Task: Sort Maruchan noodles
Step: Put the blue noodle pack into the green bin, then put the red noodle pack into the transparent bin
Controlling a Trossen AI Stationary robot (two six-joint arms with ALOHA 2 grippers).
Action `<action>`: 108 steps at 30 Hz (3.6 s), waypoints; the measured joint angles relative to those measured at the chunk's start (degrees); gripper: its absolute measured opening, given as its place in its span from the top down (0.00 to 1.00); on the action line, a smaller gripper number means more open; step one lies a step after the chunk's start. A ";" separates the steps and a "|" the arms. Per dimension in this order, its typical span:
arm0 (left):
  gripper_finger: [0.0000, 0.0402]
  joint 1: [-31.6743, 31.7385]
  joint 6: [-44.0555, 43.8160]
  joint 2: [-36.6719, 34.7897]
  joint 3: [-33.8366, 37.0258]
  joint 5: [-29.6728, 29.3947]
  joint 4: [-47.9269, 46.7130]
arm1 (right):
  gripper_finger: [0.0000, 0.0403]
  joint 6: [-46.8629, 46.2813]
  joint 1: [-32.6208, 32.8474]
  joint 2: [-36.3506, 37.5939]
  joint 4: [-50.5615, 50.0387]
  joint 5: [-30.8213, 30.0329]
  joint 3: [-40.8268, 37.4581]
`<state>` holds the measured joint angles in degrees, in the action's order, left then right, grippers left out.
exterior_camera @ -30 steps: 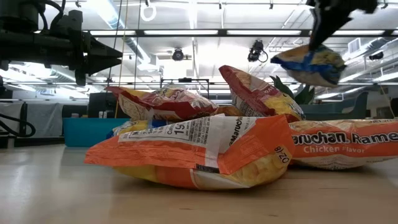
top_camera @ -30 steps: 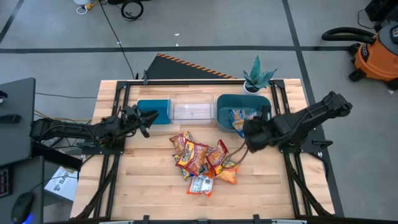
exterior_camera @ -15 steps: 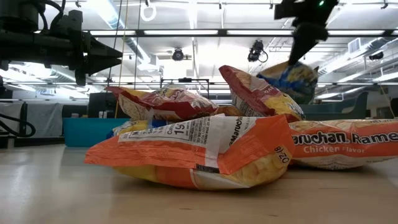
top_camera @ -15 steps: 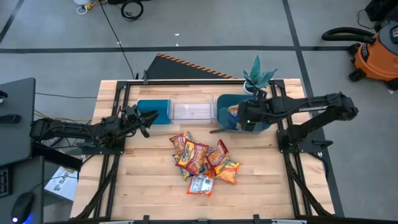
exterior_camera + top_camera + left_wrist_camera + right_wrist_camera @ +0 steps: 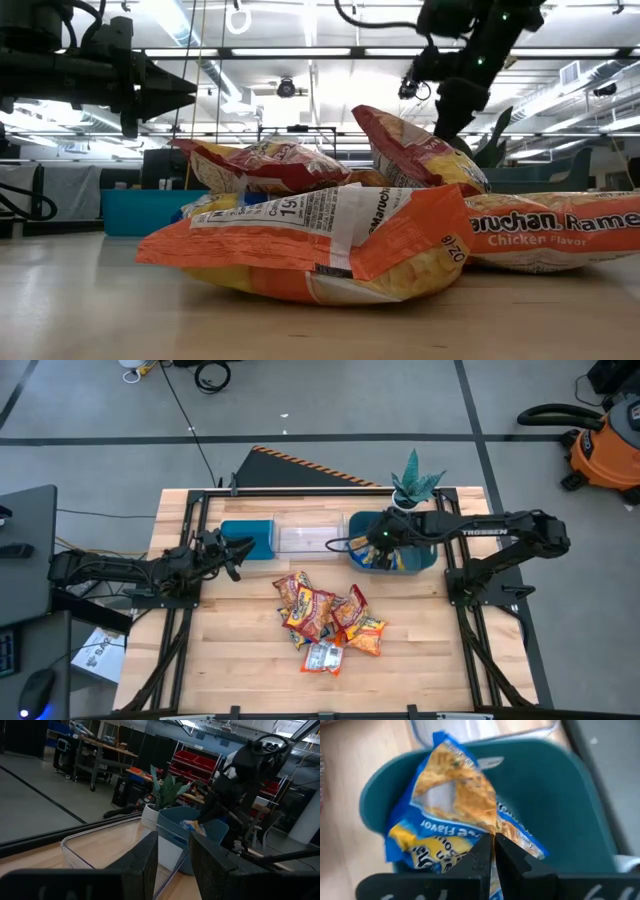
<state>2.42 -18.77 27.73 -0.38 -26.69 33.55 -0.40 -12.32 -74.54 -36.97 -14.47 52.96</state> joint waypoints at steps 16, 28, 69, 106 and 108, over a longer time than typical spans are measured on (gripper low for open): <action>0.71 -0.01 -0.03 0.01 0.00 -0.03 0.07 | 0.61 -2.90 -6.17 -0.35 0.50 1.02 -3.73; 0.71 -0.01 -0.03 0.01 0.01 -0.03 0.08 | 0.51 -0.06 -6.13 1.04 5.31 5.98 0.31; 0.71 -0.02 0.00 -0.01 0.00 -0.04 0.08 | 0.51 -13.22 29.14 0.64 14.71 11.15 -0.34; 0.71 0.00 0.84 0.01 0.00 4.27 1.84 | 0.51 3.41 25.21 1.29 -1.15 -26.42 9.37; 0.71 0.00 3.83 -0.01 0.00 11.83 1.91 | 0.51 2.84 23.49 1.28 -2.24 -23.74 9.43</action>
<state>2.42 -14.95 27.73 -0.38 -14.85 35.46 2.44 11.17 -73.26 -39.21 -38.21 62.39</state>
